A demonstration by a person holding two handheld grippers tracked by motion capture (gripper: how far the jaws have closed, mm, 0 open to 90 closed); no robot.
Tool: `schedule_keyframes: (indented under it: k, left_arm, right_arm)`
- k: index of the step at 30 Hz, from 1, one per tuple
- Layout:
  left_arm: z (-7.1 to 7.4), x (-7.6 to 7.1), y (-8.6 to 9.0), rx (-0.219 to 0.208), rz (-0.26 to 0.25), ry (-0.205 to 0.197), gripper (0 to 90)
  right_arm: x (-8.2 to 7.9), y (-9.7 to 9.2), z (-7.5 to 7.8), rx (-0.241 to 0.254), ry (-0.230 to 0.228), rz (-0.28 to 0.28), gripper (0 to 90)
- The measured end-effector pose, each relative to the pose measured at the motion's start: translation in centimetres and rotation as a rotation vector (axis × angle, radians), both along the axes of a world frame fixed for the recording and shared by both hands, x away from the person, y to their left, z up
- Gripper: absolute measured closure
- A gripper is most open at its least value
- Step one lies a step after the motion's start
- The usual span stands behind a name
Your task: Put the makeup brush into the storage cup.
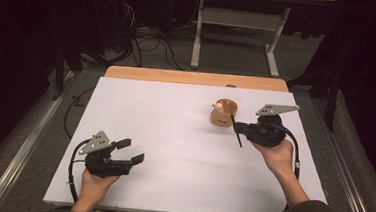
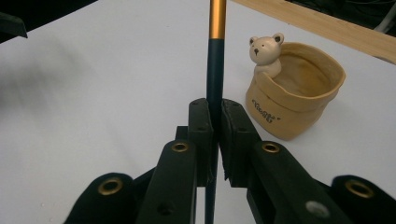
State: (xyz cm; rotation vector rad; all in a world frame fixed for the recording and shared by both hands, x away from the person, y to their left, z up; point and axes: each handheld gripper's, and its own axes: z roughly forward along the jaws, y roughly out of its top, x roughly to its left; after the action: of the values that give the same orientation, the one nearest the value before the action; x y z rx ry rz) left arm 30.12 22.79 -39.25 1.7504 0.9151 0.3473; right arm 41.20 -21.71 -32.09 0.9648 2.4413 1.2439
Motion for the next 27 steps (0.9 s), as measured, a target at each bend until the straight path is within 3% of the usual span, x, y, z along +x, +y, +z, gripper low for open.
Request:
schedule_keyframes:
  k: [27]
  left_arm:
    - [0.0,0.0,0.0,0.0,-0.001,-0.001,24.7]
  right_arm:
    - [2.1,0.1,0.7,0.028,-0.013,-0.056,85.6]
